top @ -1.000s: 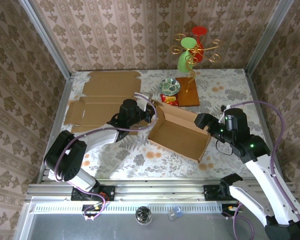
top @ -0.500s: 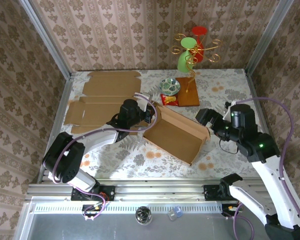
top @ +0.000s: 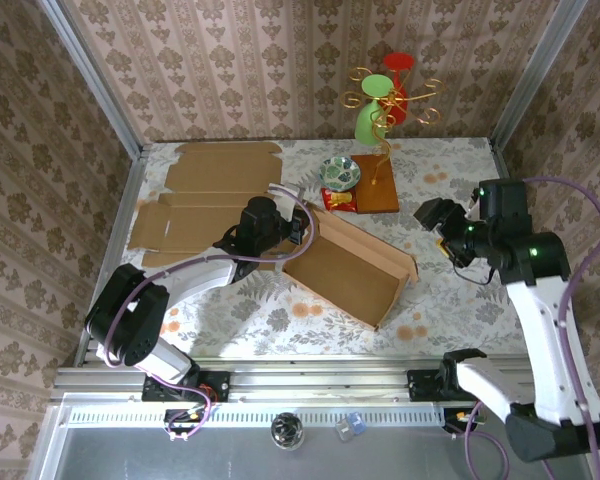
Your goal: Fold the paper box
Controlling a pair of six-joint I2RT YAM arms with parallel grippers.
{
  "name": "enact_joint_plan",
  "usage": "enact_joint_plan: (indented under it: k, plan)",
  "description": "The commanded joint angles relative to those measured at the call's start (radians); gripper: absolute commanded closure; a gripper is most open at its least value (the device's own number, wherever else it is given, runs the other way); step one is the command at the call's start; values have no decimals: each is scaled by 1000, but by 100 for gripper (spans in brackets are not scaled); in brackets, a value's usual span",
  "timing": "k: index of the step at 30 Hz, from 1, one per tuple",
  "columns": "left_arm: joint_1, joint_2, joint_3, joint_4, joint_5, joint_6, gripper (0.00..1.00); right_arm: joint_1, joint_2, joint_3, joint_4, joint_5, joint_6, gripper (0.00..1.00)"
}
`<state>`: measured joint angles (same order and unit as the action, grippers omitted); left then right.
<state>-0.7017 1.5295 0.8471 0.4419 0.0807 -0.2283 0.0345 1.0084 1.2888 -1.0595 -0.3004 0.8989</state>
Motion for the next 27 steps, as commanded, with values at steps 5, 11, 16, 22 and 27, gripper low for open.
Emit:
enact_joint_plan:
  k: [5,11,16,22,27]
  plan:
    - [-7,-16,33,-26,-1,-18,100,-92,108,-151,-44,-227,-1,25]
    - [-8,-16,40,-48,12,-31,100,-93,139,-302,105,-341,111,25]
    - [-8,-18,41,-55,17,-36,100,-91,132,-378,228,-398,217,27]
    - [-10,-12,49,-53,37,-48,100,-91,134,-433,361,-437,333,34]
    - [-12,-12,48,-50,47,-58,100,-91,163,-394,369,-426,332,40]
